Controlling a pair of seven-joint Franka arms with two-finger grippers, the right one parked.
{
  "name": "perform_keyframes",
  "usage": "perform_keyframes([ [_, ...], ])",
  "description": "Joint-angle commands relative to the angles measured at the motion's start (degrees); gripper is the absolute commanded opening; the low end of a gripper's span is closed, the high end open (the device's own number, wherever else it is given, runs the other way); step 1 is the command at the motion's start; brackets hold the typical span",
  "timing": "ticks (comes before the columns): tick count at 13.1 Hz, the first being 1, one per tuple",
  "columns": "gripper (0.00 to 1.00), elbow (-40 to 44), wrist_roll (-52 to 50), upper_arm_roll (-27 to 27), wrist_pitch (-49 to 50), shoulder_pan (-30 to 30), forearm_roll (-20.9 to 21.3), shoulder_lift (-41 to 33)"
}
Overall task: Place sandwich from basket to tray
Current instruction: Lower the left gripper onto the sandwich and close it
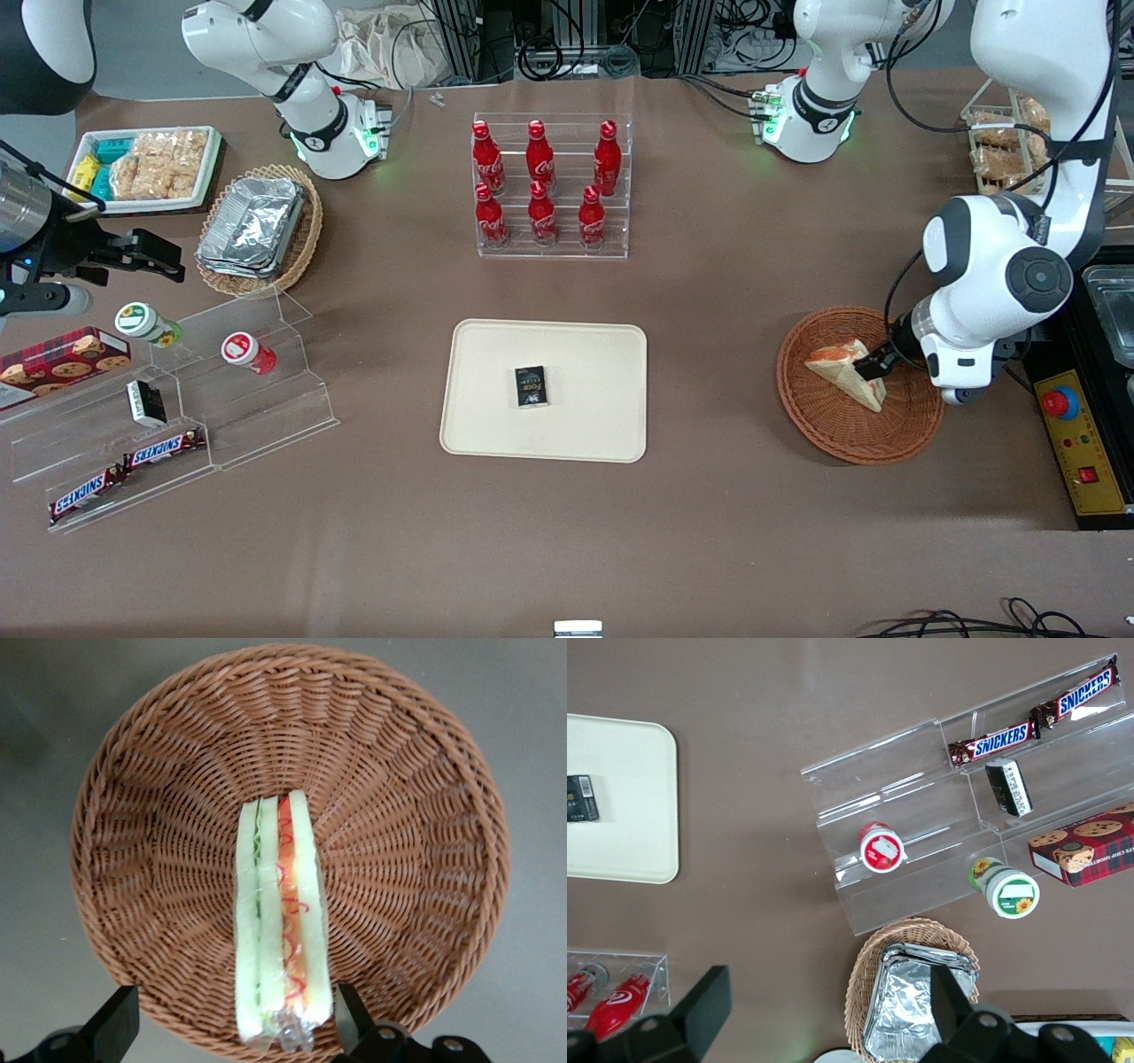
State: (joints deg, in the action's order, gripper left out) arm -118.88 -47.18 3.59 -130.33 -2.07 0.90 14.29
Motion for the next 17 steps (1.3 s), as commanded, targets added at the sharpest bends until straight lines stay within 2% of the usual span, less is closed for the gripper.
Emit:
perform_keyframes([
  [1, 1.0, 1.11, -3.52, 0.28, -1.5, 0.23, -0.28, 1.44],
  [10, 0.98, 0.41, -5.64, 0.28, -7.75, 1.1, 0.16, 7.24],
  [12, 0.94, -0.21, -5.64, 0.28, -7.84, 1.11, 0.25, 7.16],
  [14, 0.81, -0.21, -5.64, 0.28, -7.75, 1.11, 0.25, 7.16],
  [17, 0.36, -0.12, -7.92, 0.28, -6.87, 1.28, 0.77, 5.93],
])
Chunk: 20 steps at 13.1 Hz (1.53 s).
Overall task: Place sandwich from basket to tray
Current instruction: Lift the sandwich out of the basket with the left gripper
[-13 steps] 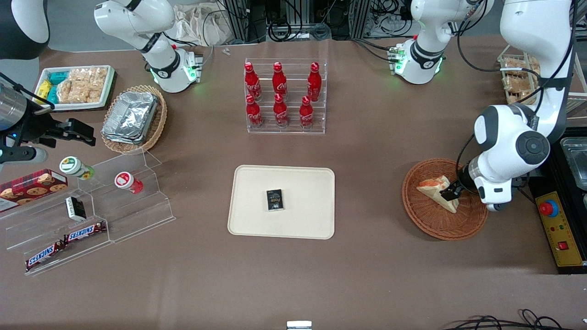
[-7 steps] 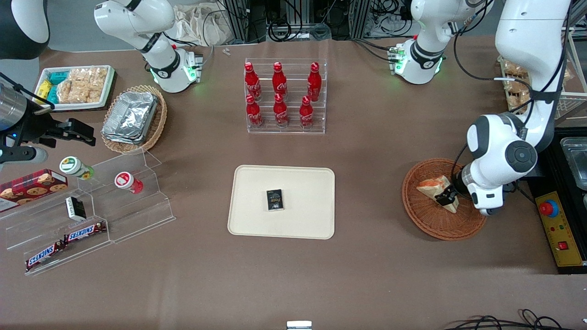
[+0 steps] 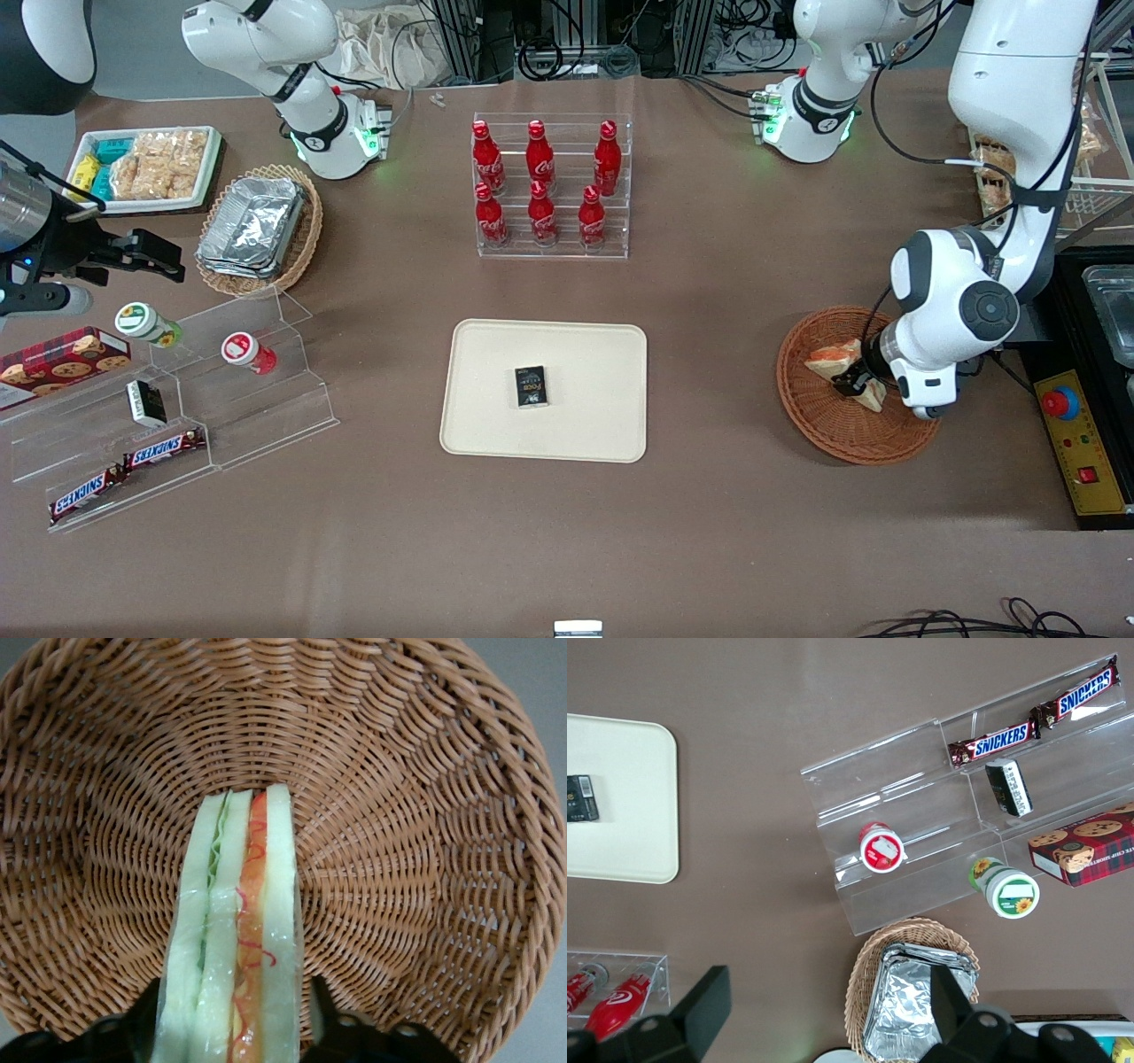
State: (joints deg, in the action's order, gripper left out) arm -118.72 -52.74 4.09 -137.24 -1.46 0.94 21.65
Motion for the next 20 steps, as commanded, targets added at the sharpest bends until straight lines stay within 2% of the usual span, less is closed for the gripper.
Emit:
perform_keyframes([
  [1, 0.21, -0.29, -2.37, -0.23, 0.65, 0.67, 0.82, -1.95],
  [3, 0.02, 0.06, -2.37, -0.23, 3.28, 0.67, 0.82, -4.4],
  [4, 0.0, 0.85, -1.93, -0.14, 6.25, 0.67, 0.82, -6.25],
  [6, 0.0, 4.7, -1.32, -0.05, 15.63, 0.58, 0.74, -9.59],
  [9, 0.0, 17.16, 2.02, 0.21, 32.94, 0.67, -0.32, -10.84],
  [11, 0.0, 22.37, 4.64, 3.01, 40.36, 0.67, -0.23, -10.75],
  [13, 0.0, 23.71, 10.52, 5.12, 43.79, 0.67, -0.14, -11.18],
  [15, 0.05, 24.76, 15.55, 7.58, 44.6, 0.67, -0.14, -11.27],
  [17, 0.02, 26.69, 15.82, 11.18, 46.52, 0.67, -0.06, -11.01],
  [20, 0.02, 28.45, 15.91, 18.38, 45.58, 0.67, 0.47, -9.88],
])
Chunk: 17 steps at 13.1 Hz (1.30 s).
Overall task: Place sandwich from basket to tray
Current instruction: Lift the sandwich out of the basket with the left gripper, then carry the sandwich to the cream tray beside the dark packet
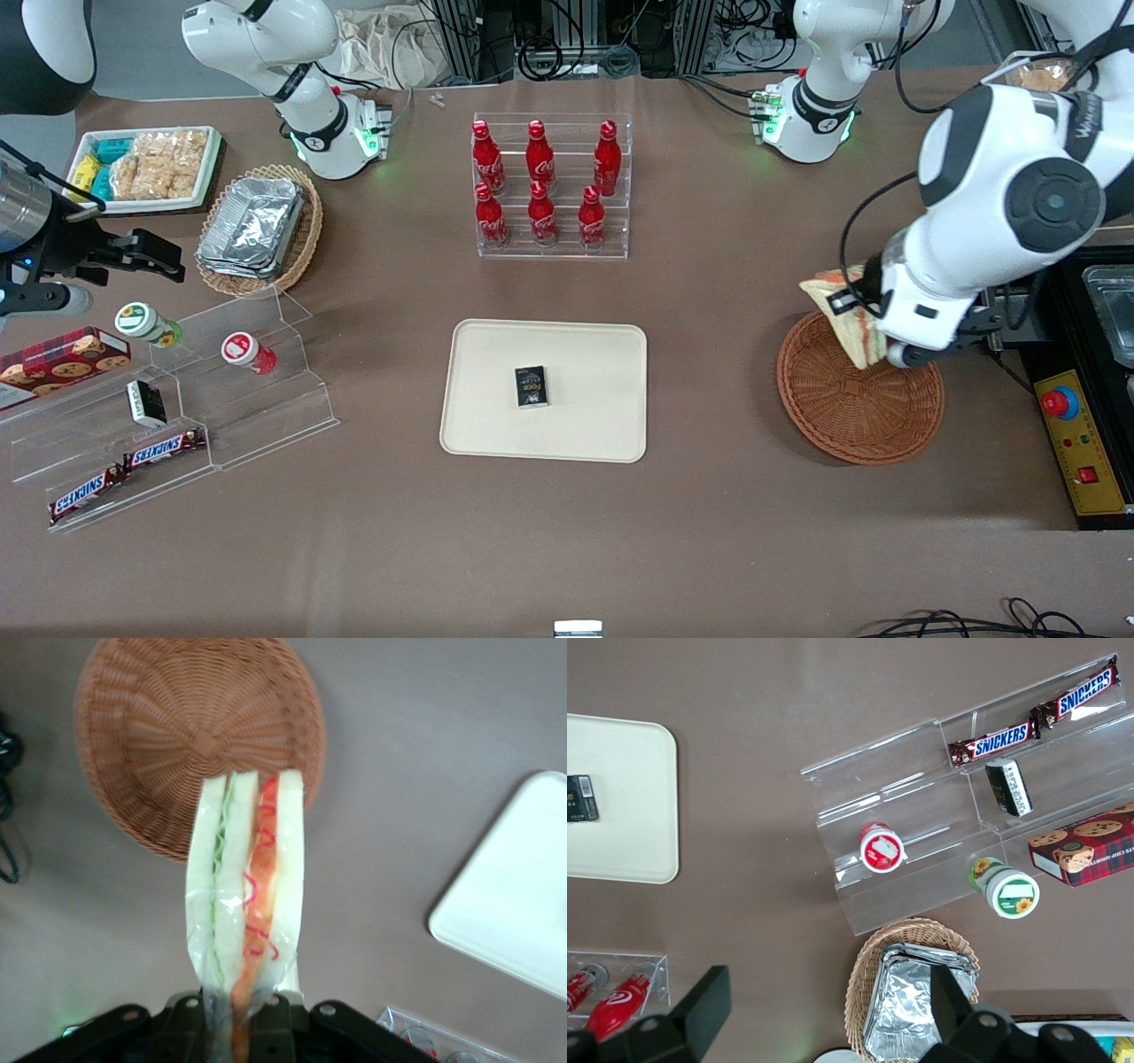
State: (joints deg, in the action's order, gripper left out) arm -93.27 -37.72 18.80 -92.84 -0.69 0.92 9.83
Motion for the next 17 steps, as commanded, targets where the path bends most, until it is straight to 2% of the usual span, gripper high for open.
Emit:
perform_keyframes([
  [1, 0.02, 3.0, 1.15, 6.13, -0.83, 0.16, 1.53, 2.64],
  [3, 0.03, 3.87, 0.02, 8.09, -5.22, 3.74, 5.13, 6.49],
  [9, 0.03, 12.14, -2.36, 8.09, -11.99, 11.49, 6.1, 21.44],
  [14, 0.03, 12.14, -2.54, 8.01, -22.28, 14.04, 7.51, 29.27],
  [17, 0.07, 12.06, -2.54, 7.92, -26.06, 14.84, 9.1, 33.13],
])
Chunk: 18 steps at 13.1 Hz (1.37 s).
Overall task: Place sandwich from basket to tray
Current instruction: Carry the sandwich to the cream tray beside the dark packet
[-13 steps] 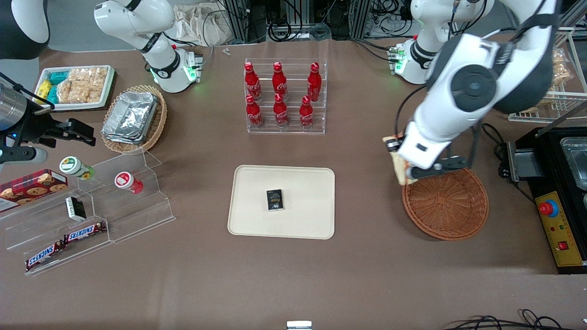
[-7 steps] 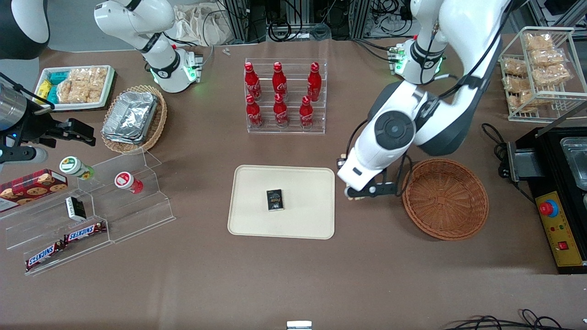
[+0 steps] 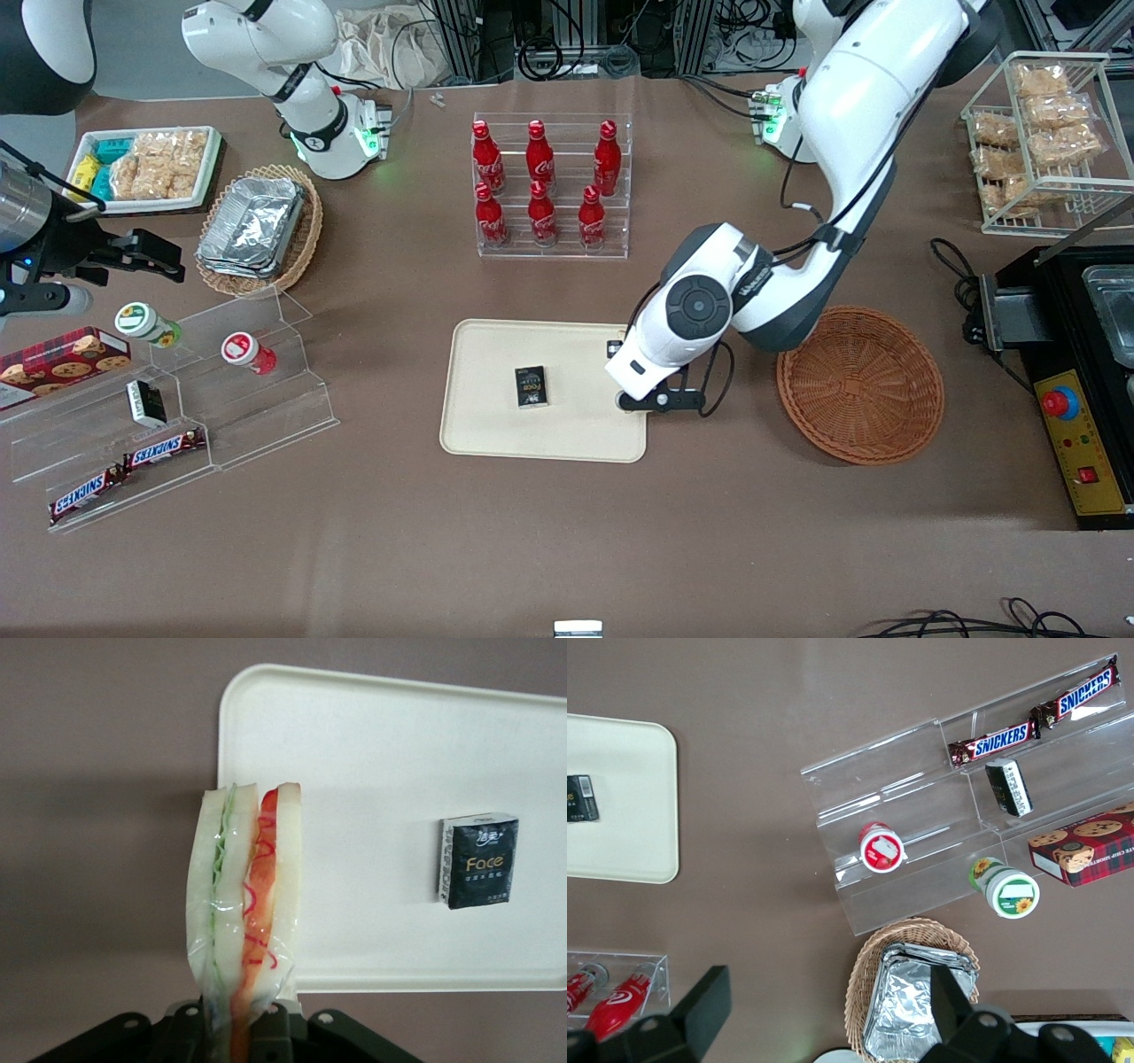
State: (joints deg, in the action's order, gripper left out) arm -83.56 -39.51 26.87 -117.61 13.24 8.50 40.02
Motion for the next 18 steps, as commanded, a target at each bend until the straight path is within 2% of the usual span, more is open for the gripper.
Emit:
perform_keyframes([
  [1, 0.08, 2.35, -0.66, -0.23, -3.13, 0.91, 1.52, 4.52],
  [3, 0.13, 2.35, -0.57, -0.24, -5.17, 0.91, 1.52, 6.38],
  [5, 0.33, 2.44, -0.48, -0.24, -5.44, 0.91, 1.52, 7.0],
  [6, 0.59, 2.44, -0.57, -0.24, -5.44, 0.91, 1.43, 7.35],
  [7, 0.92, 2.44, -0.75, -0.24, -5.44, 0.91, 1.43, 7.35],
  [8, 0.99, 2.35, -1.1, -0.24, -5.44, 0.91, 1.43, 7.35],
  [12, 0.99, 2.52, -2.76, -0.24, -3.87, 0.38, 0.55, 4.73],
  [14, 0.99, 2.87, -2.25, -0.24, 1.74, 0.29, 0.73, 1.13],
  [18, 0.99, 2.97, -0.58, 1.08, 15.27, -6.02, 0.46, -8.88],
])
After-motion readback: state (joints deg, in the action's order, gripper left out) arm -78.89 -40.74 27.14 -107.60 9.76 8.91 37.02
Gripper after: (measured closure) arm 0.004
